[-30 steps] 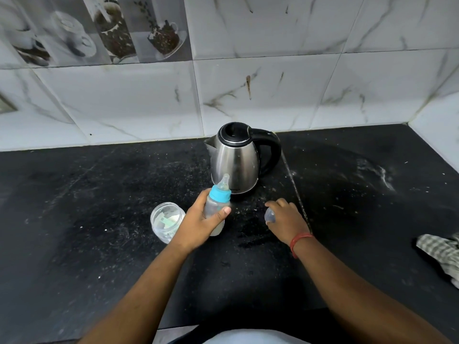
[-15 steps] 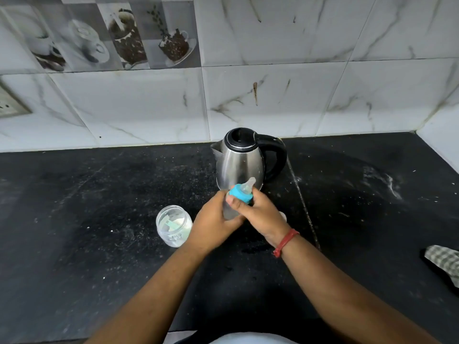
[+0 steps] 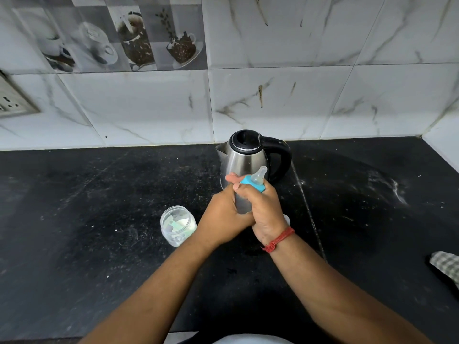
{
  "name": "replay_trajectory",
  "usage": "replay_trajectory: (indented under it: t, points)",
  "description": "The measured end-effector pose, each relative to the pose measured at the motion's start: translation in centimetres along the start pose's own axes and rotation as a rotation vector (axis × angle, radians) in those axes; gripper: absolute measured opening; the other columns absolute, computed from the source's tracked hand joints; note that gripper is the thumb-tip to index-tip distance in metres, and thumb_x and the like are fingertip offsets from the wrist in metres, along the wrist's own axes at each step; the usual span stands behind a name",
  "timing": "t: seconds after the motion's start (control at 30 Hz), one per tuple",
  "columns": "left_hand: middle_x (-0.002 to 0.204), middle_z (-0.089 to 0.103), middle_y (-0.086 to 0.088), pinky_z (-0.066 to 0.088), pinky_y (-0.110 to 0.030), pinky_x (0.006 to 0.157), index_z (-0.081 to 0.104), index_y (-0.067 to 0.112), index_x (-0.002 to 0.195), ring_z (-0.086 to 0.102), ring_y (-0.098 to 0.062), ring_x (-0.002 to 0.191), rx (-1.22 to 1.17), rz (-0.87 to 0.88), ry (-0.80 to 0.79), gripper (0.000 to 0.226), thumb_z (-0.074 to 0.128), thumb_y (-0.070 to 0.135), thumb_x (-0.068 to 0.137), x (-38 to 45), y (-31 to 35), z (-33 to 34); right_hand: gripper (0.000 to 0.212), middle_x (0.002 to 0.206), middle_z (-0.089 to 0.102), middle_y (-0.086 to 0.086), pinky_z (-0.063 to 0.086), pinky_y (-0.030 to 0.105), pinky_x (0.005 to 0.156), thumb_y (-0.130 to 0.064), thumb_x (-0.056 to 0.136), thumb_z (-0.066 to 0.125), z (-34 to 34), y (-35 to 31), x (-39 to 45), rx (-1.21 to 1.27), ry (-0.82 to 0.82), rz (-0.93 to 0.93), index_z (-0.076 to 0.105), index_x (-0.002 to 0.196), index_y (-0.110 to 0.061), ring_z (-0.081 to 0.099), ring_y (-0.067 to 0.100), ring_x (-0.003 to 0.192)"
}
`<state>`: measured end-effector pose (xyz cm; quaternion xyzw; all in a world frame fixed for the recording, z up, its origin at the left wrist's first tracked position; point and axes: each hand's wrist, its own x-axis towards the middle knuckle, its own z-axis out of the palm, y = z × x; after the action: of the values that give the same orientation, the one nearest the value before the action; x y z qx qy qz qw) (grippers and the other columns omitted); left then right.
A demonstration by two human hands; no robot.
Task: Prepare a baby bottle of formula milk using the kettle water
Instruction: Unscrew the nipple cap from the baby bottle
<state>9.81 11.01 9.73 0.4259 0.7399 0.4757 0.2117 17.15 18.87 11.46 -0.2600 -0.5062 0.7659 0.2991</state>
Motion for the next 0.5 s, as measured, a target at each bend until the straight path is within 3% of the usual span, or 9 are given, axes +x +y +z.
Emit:
replay_trajectory:
  t: [0.07,0.13,0.2,0.3,0.33,0.43,0.5]
  points:
    - [0.094,0.076,0.006,0.058,-0.028,0.080,0.065,0.025,0.118,0.072,-0.002,0.089,-0.068,0.001,-0.046,0.042,0.075,0.016,0.078,0.0,0.5,-0.4,0.017,0.111,0.077,0.011,0.044,0.049,0.114,-0.005,0.076,0.065,-0.2,-0.2,0.2,0.016,-0.077,-0.024,0.075,0.074,-0.019,0.064,0.015,0.123]
    - [0.077,0.072,0.000,0.055,-0.031,0.064,0.065,0.019,0.105,0.067,-0.010,0.070,-0.170,-0.018,-0.132,0.032,0.070,0.004,0.077,-0.1,1.2,-1.0,0.010,0.112,0.076,0.016,0.040,0.053,0.116,-0.007,0.068,0.066,-0.7,-0.2,0.4,0.030,-0.184,-0.069,0.069,0.077,-0.010,0.061,0.020,0.129]
    - [0.065,0.061,-0.001,0.048,-0.027,0.054,0.064,0.015,0.093,0.057,-0.013,0.058,-0.288,-0.041,-0.262,0.025,0.065,-0.004,0.077,-0.1,1.9,-1.9,0.019,0.114,0.074,0.021,0.039,0.053,0.115,-0.012,0.064,0.067,-1.3,-0.9,0.6,0.039,-0.319,-0.086,0.065,0.081,-0.006,0.058,0.025,0.132]
    - [0.073,0.065,-0.008,0.052,-0.024,0.050,0.062,0.000,0.093,0.064,-0.015,0.056,-0.515,-0.081,-0.506,0.012,0.068,-0.002,0.082,-0.3,2.3,-3.2,0.024,0.120,0.070,0.025,0.043,0.048,0.112,-0.014,0.066,0.065,-2.1,-2.4,0.8,0.063,-0.629,-0.023,0.068,0.089,-0.005,0.054,0.033,0.136]
    - [0.077,0.065,-0.012,0.053,-0.025,0.049,0.062,-0.003,0.095,0.065,-0.017,0.057,-0.576,-0.096,-0.542,0.017,0.069,0.002,0.082,-0.4,2.2,-3.2,0.028,0.124,0.069,0.024,0.043,0.047,0.111,-0.014,0.069,0.064,-2.2,-2.9,1.0,0.032,-0.693,-0.009,0.069,0.094,-0.005,0.053,0.032,0.137]
    - [0.080,0.060,-0.022,0.052,-0.029,0.053,0.061,-0.001,0.097,0.060,-0.027,0.057,-0.588,-0.115,-0.457,0.015,0.067,0.003,0.084,-0.2,2.1,-2.5,0.047,0.139,0.063,0.015,0.041,0.046,0.114,-0.014,0.080,0.063,-2.7,-3.3,1.8,-0.128,-0.678,-0.021,0.064,0.125,0.001,0.053,0.027,0.137]
    - [0.077,0.060,-0.019,0.048,-0.032,0.058,0.060,0.006,0.096,0.057,-0.027,0.063,-0.466,-0.101,-0.301,0.014,0.066,0.000,0.084,0.2,1.9,-2.0,0.046,0.137,0.065,0.011,0.045,0.044,0.112,-0.016,0.088,0.065,-2.6,-3.2,2.0,-0.218,-0.505,-0.034,0.061,0.131,-0.002,0.058,0.024,0.132]
